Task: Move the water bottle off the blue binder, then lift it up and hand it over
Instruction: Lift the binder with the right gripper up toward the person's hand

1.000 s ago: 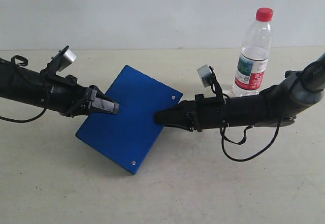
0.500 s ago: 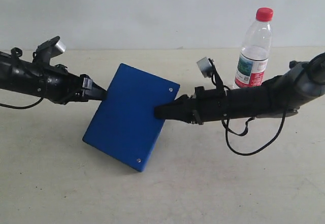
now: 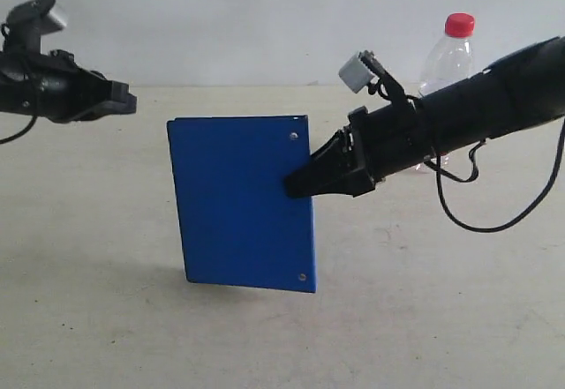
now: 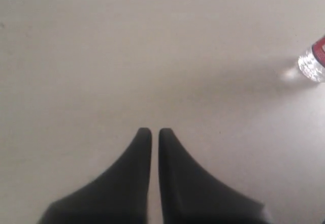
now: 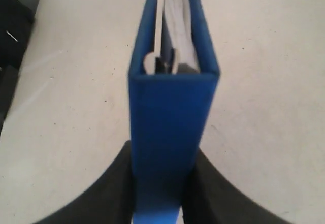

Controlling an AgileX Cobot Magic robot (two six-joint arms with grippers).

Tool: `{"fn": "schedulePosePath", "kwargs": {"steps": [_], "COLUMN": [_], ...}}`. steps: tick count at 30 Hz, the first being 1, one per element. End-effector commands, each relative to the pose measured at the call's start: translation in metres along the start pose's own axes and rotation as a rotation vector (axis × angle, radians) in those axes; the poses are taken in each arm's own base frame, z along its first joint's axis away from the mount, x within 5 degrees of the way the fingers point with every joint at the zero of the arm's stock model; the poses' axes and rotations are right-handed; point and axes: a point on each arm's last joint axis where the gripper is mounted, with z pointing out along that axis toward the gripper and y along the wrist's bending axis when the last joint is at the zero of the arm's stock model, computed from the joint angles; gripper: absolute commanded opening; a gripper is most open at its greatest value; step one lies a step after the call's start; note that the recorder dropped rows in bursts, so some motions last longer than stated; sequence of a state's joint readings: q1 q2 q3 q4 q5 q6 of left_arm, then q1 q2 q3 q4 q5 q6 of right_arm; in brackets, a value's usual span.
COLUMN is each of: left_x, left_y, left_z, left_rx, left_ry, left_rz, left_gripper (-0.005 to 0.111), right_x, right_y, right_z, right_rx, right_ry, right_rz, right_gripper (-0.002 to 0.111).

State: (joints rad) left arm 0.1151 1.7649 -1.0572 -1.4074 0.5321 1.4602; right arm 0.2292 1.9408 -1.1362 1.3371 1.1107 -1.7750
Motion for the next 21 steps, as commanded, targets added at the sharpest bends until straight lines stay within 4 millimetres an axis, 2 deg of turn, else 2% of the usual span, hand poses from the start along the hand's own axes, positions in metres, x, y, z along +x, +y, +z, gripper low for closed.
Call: {"fn": "schedulePosePath", "kwargs": {"steps": [1,4,7,9,12,16,18,21], "left_x": [-0.024,-0.028,-0.026,-0.025,-0.02,0.007,0.025,0.058], "left_y": [-0.012,-0.024,-0.031,-0.035,-0.046,-0.062,-0.068,-0.071], "left_z": [-0.034,-0.057,-0.082,-0.102,-0.137,-0.171,-0.179,-0.182], "left_rx": [-0.065,-0.087,-0.184,-0.263,-0.377,-0.432,-0.424,-0.407], "left_ry": [-0.082,-0.079,-0.102,-0.151,-0.246,-0.325,-0.341,-0.351], "left_rz": [0.135,0.25,0.309,0.325,0.346,0.289,0.226,0.076], "left_gripper": [0.005,0.005,0.005,0.005,0.005,0.005,0.005,0.005], "right_x": [-0.023,-0.016,-0.005,-0.002,-0.004,-0.019,-0.035,-0.061], "right_y": [0.025,0.041,0.058,0.074,0.109,0.164,0.18,0.189], "right_z": [-0.019,-0.027,-0.03,-0.031,-0.028,-0.022,-0.025,-0.037], "right_rx": [0.008,0.009,0.064,0.115,0.137,0.15,0.258,0.495], "right_ry": [-0.017,0.076,0.124,0.141,0.171,0.144,0.065,-0.1], "right_rz": [-0.072,-0.033,0.011,-0.011,-0.041,-0.169,-0.264,-0.343], "right_gripper": [0.0,0.0,0.0,0.0,0.0,0.0,0.0,0.0]}}
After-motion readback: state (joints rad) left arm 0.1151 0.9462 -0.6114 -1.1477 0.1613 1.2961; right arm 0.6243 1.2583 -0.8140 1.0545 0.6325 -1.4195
